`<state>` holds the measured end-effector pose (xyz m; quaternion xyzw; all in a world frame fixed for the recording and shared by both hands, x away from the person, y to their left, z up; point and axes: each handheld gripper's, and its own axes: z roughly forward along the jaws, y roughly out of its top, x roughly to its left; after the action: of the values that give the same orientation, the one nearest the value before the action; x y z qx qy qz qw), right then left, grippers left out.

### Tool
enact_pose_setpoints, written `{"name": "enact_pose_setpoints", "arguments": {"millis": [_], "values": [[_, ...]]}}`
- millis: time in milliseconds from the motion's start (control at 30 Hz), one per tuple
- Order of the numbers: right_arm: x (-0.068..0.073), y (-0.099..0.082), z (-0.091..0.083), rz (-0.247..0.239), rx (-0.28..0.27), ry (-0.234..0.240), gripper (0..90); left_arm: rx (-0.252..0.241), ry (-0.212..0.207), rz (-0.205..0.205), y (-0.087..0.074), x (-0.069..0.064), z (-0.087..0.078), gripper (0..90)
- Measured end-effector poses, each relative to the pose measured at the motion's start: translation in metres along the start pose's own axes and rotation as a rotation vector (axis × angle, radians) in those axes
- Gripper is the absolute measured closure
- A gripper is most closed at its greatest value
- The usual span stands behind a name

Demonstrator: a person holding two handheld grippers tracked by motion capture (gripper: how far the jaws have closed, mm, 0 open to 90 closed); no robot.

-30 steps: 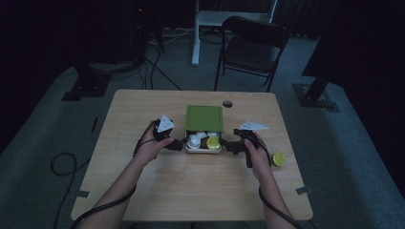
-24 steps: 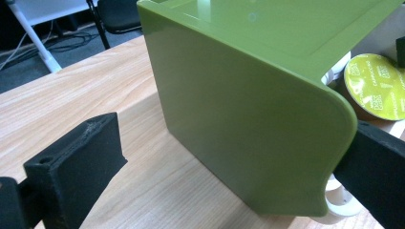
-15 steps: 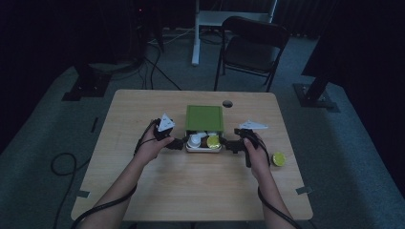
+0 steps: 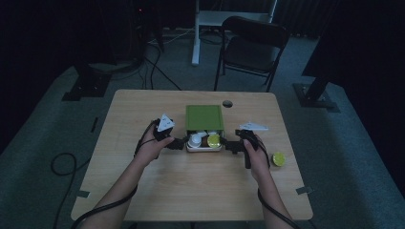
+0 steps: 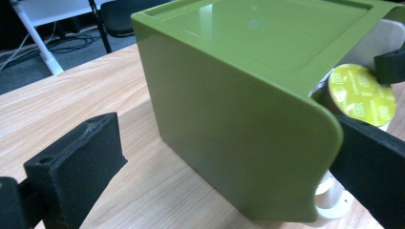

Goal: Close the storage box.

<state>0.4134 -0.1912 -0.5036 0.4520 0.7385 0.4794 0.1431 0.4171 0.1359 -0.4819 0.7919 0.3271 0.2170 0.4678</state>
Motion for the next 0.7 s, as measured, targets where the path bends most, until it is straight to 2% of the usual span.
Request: {"name": "enact_pose_setpoints", "arguments": {"millis": [200,467,700], "values": [[0.001,0.0,-0.003,-0.028,0.004,-0.01,10.1,-0.014,-0.032,-0.022,0.0,-0.007,-0.002,0.2],[0.003,-0.003,-0.01,-0.031,-0.012,-0.015,10.1,-0.02,-0.033,-0.041,-0.004,-0.011,-0.008,0.2],[0.011,-0.002,-0.018,-0.068,-0.018,-0.018,10.1,-0.002,-0.046,-0.04,-0.009,-0.016,-0.013,0.2]]}}
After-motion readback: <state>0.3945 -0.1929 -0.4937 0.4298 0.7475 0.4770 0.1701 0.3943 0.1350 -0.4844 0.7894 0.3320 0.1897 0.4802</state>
